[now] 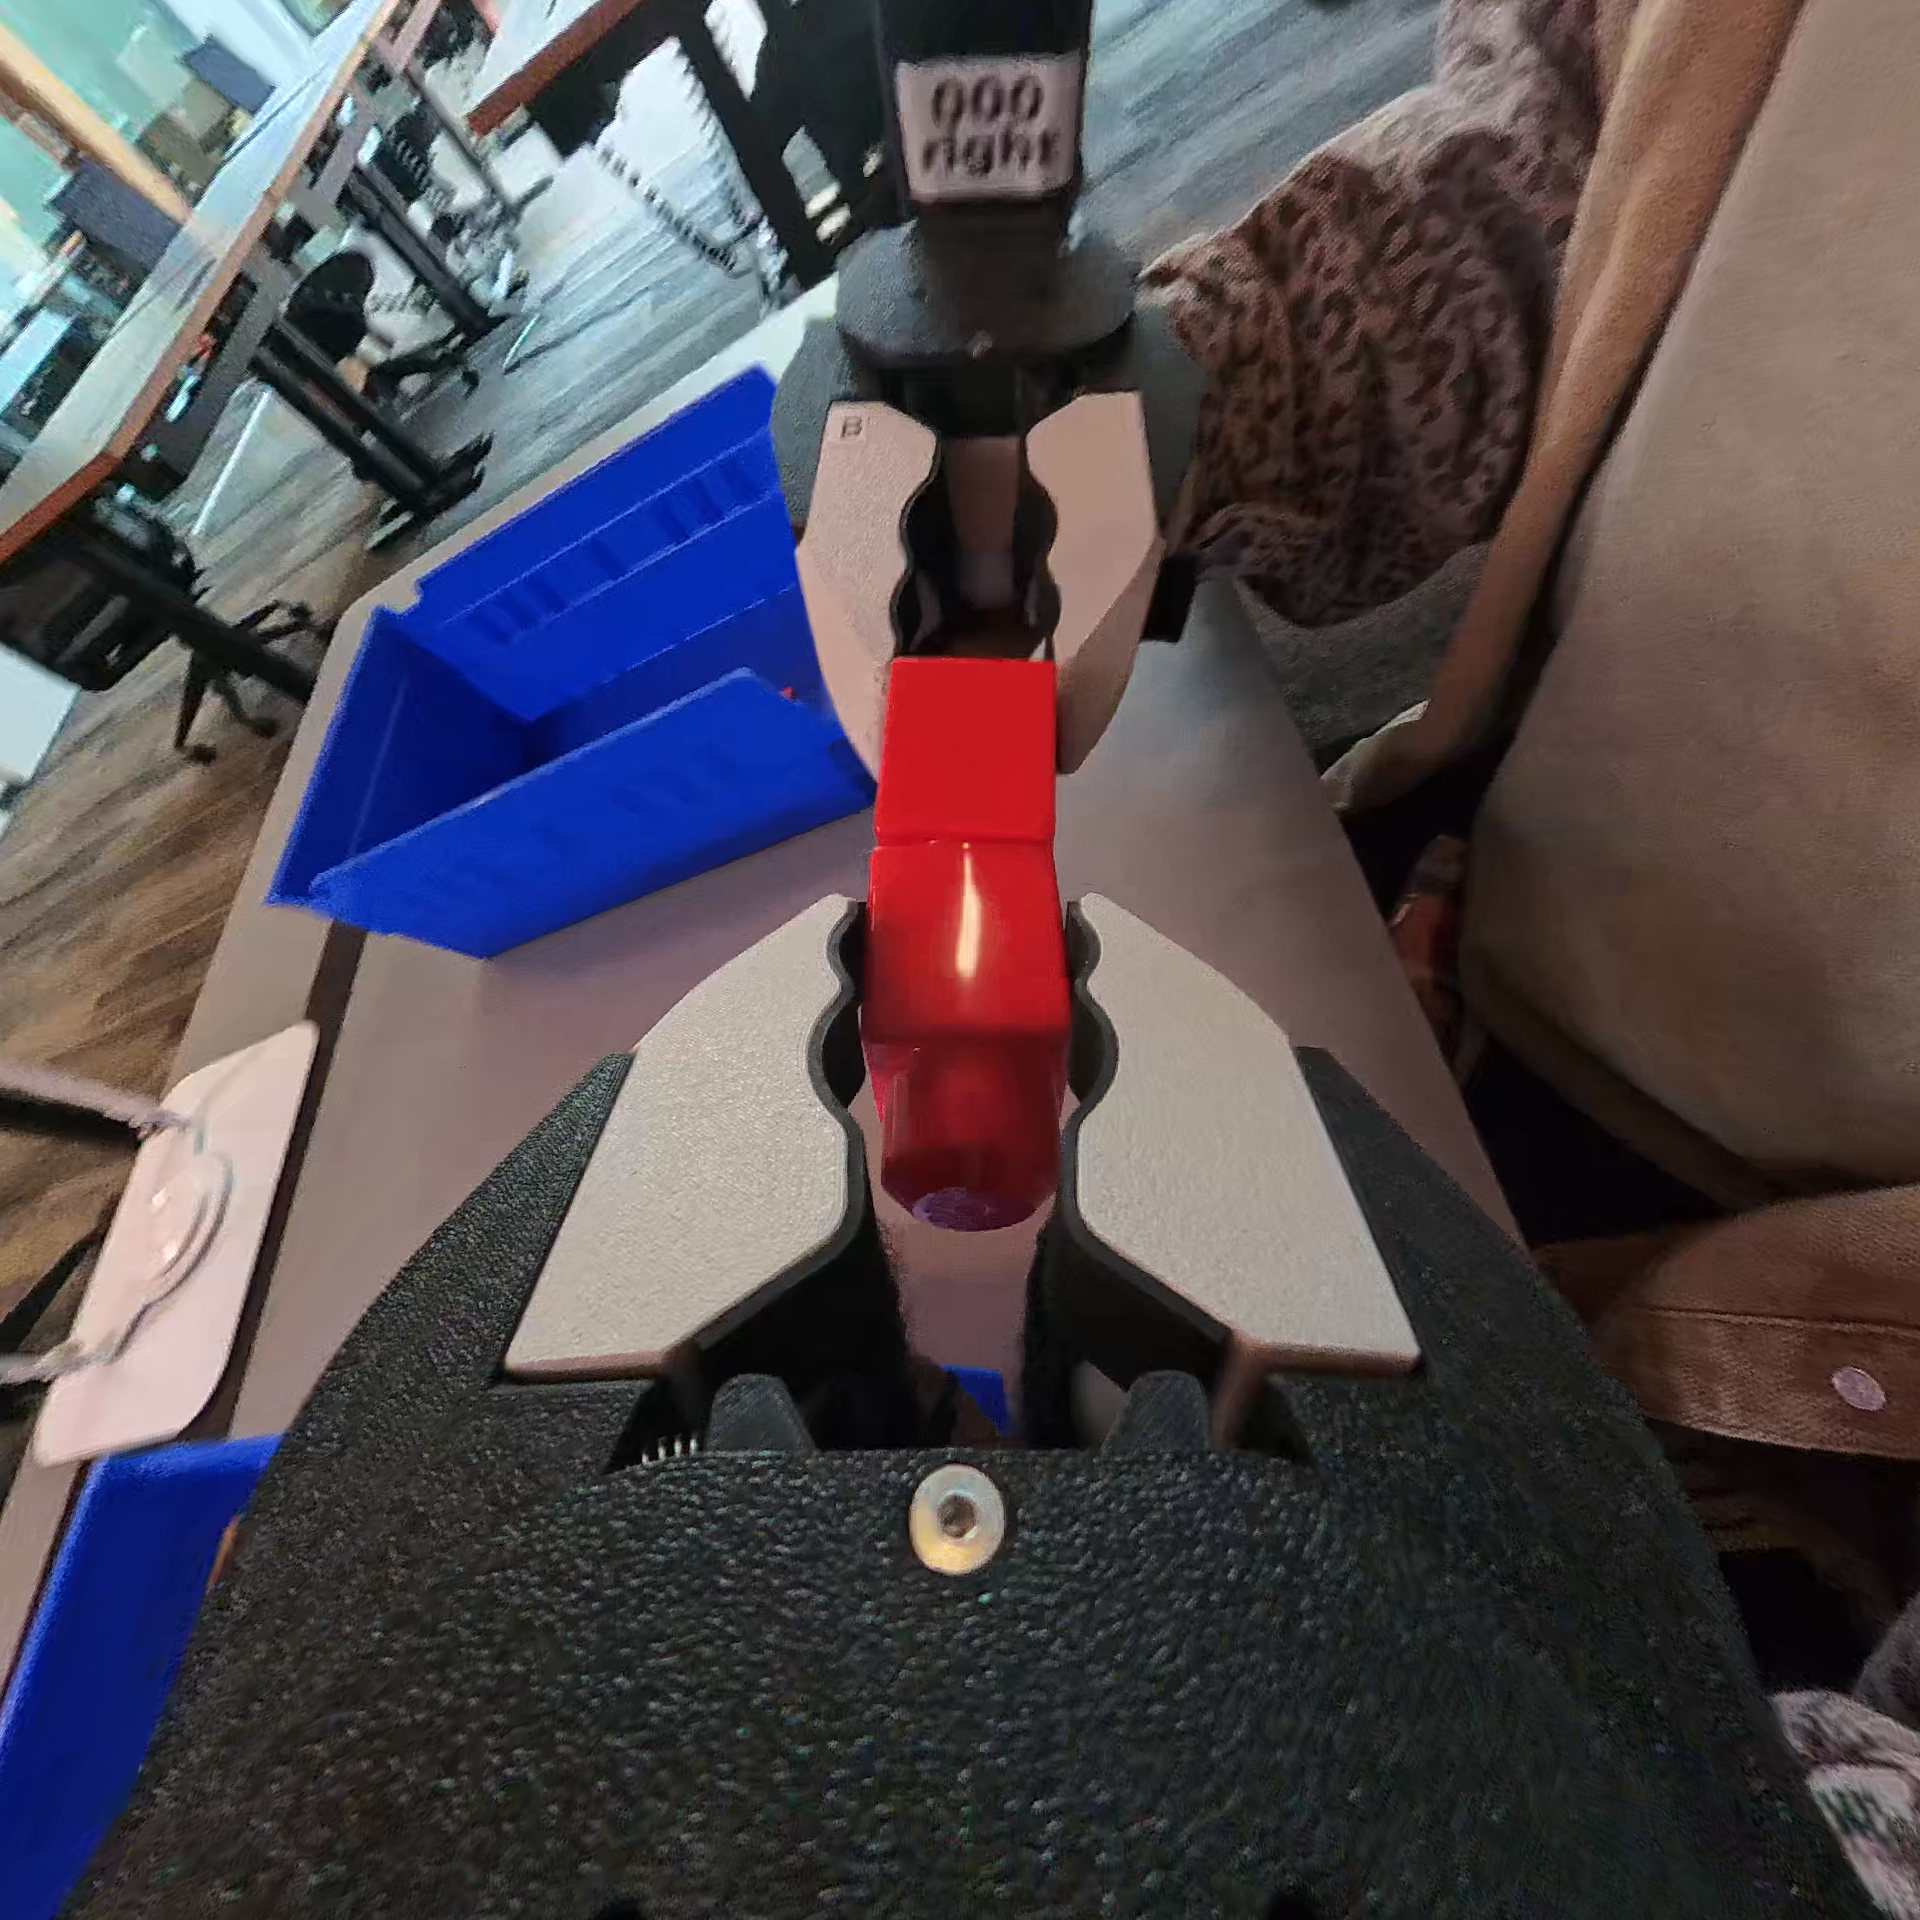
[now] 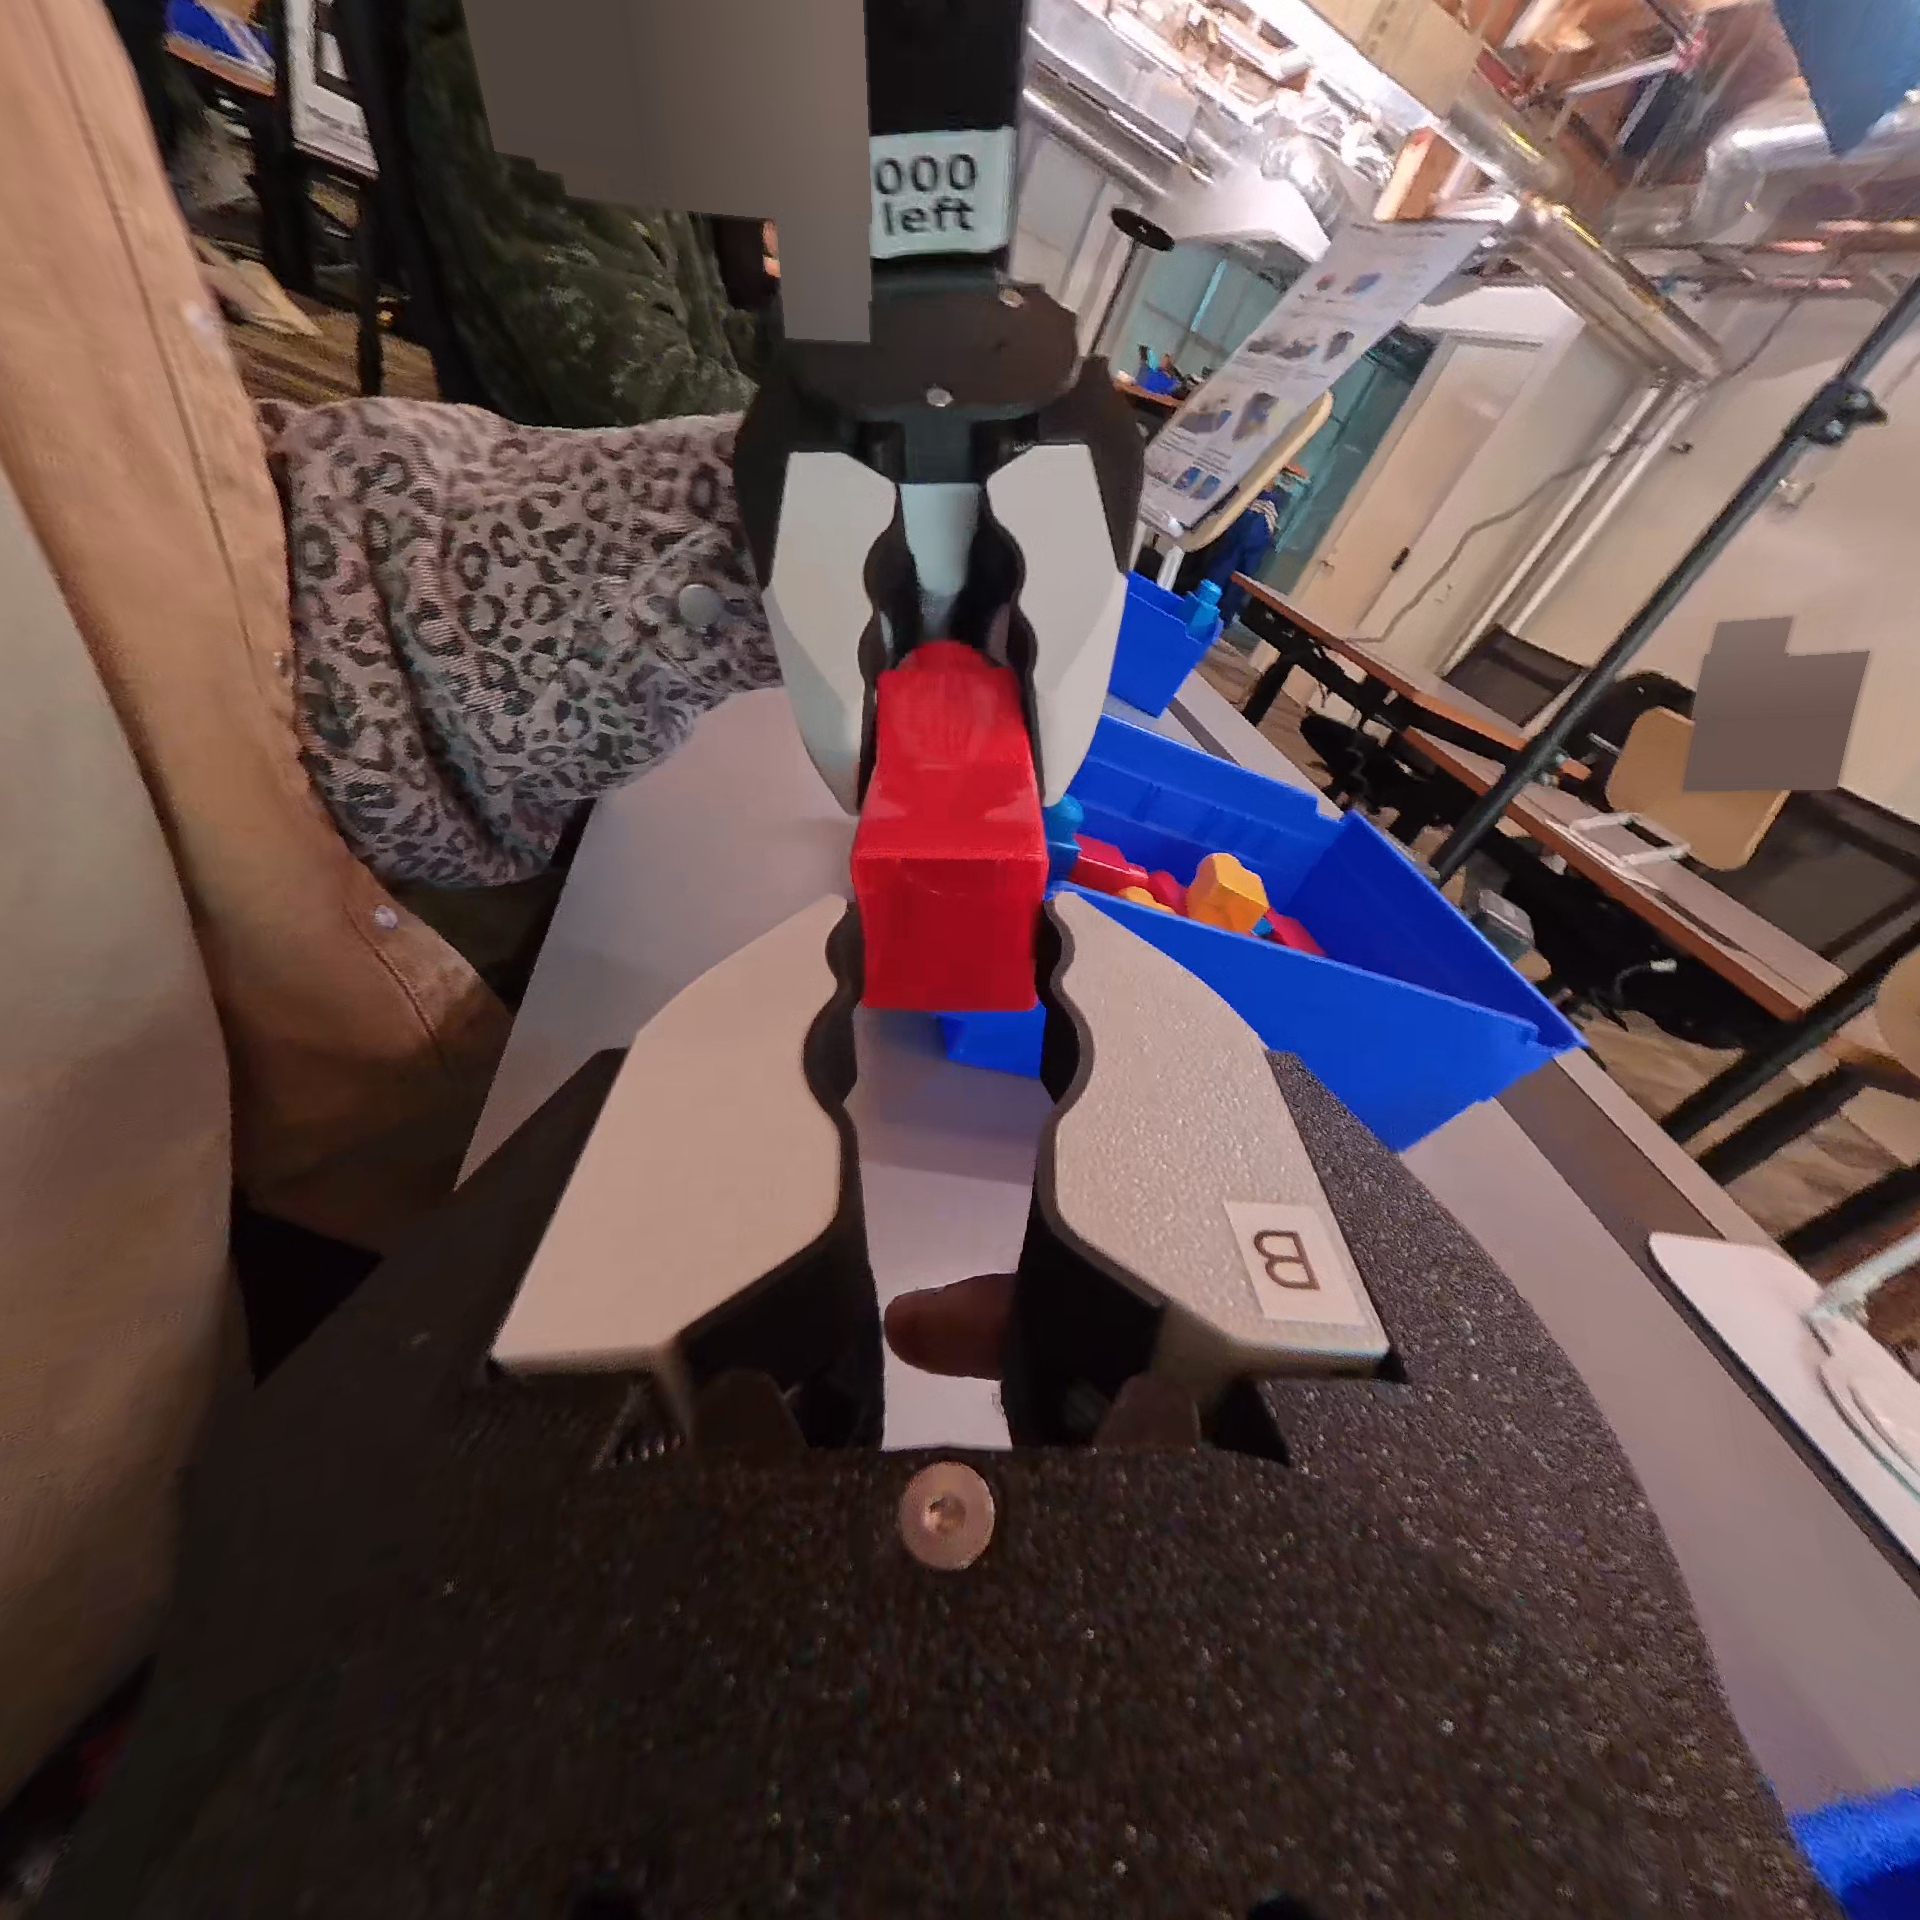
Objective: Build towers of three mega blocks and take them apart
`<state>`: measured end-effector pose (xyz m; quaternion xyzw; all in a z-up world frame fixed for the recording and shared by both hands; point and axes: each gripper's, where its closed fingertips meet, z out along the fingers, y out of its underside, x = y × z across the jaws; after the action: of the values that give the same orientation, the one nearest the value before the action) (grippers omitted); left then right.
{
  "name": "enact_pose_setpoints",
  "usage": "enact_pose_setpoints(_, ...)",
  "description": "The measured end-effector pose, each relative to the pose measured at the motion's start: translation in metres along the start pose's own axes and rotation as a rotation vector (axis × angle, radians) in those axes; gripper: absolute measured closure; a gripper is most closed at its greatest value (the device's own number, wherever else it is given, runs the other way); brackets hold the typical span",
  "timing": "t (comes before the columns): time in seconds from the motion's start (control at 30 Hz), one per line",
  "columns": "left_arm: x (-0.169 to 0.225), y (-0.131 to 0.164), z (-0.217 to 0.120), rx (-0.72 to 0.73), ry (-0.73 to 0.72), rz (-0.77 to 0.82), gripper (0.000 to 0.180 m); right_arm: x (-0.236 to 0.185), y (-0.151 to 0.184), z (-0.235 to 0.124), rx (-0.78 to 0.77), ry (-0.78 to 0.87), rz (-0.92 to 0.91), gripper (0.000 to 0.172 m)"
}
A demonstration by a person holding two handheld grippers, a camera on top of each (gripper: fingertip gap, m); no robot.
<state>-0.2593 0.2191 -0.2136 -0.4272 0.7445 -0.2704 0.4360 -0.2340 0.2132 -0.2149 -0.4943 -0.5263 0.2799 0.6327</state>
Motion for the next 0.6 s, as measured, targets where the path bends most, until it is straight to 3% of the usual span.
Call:
enact_pose_setpoints(0.13,0.011,-0.031,-0.009,0.260,0.111,-0.063,0.145,-0.010,-0.015,-0.001,0.146,-0.057,-0.005,0.139)
enact_pose_setpoints(0.2,0.010,-0.037,-0.011,0.314,0.125,-0.095,0.145,-0.009,-0.020,-0.002,0.183,-0.044,-0.006,0.139)
enact_pose_setpoints(0.37,-0.016,-0.063,-0.019,0.548,-0.009,-0.184,0.143,0.009,-0.035,-0.006,0.370,0.047,0.161,0.140)
enact_pose_setpoints(0.6,-0.027,-0.085,-0.028,0.822,-0.027,-0.290,0.143,0.015,-0.056,-0.017,0.565,0.060,0.298,0.140)
